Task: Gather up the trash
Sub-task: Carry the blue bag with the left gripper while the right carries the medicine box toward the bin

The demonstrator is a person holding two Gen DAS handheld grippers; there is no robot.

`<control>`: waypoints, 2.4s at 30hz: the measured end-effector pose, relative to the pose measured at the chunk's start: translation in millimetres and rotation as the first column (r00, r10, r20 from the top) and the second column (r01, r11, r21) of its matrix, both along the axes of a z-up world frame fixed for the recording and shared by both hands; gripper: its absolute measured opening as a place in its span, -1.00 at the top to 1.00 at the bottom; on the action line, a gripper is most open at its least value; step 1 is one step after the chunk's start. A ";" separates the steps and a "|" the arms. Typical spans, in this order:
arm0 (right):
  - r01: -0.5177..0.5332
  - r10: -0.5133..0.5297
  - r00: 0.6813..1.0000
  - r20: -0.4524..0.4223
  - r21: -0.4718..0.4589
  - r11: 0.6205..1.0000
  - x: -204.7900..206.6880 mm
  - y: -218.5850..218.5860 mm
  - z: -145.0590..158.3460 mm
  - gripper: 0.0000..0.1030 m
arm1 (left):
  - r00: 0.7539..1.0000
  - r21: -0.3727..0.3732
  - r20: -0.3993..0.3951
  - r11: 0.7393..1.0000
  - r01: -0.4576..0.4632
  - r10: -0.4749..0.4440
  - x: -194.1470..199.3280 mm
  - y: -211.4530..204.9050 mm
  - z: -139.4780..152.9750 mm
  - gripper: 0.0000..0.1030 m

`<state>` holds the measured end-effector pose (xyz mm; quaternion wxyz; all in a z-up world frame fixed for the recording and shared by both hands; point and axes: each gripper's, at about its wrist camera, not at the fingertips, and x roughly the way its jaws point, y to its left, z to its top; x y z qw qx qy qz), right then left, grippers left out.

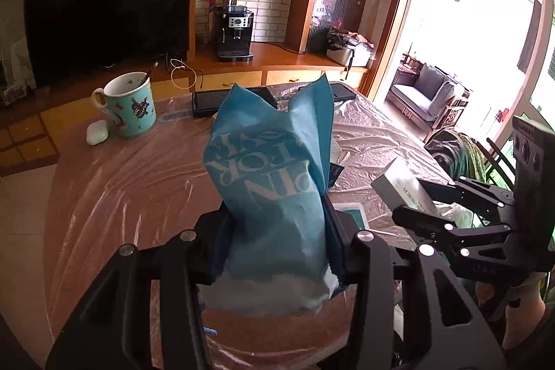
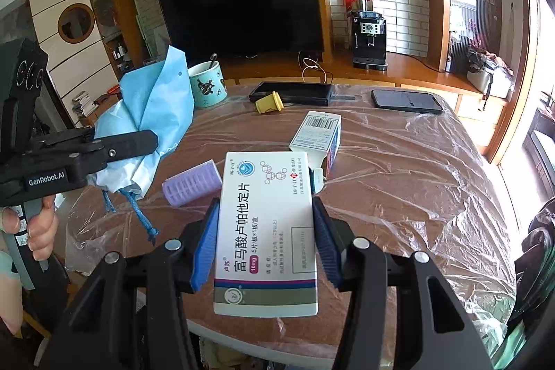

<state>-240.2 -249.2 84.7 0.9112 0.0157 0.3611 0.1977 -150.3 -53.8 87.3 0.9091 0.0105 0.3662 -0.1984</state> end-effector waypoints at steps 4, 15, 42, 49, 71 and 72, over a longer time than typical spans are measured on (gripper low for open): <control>-0.019 0.019 1.000 -0.003 -0.003 1.000 -12.3 6.1 -1.5 0.02 | 0.999 0.055 0.014 0.998 -0.029 0.029 -17.6 5.3 -6.3 0.09; -0.068 0.068 0.998 0.001 -0.008 0.998 -49.5 17.5 -0.4 0.02 | 0.997 0.135 0.047 0.989 -0.067 0.061 -67.1 13.1 -15.5 0.08; -0.155 0.156 0.985 -0.080 0.022 0.988 -119.5 14.8 -17.5 0.02 | 1.000 0.161 -0.012 0.986 0.028 -0.027 -145.0 14.3 -33.7 0.08; -0.170 0.172 0.979 -0.110 0.027 0.985 -128.1 15.8 -26.5 0.02 | 0.996 0.171 -0.048 0.982 0.085 -0.078 -159.2 8.2 -44.2 0.08; -0.175 0.177 0.962 -0.210 0.029 0.984 -132.2 21.8 -63.9 0.02 | 0.972 0.178 -0.192 0.970 0.168 -0.133 -173.5 -4.5 -93.7 0.08; -0.174 0.176 0.960 -0.216 0.029 0.984 -131.4 22.1 -66.5 0.02 | 0.971 0.180 -0.200 0.969 0.167 -0.130 -172.0 -4.2 -96.4 0.08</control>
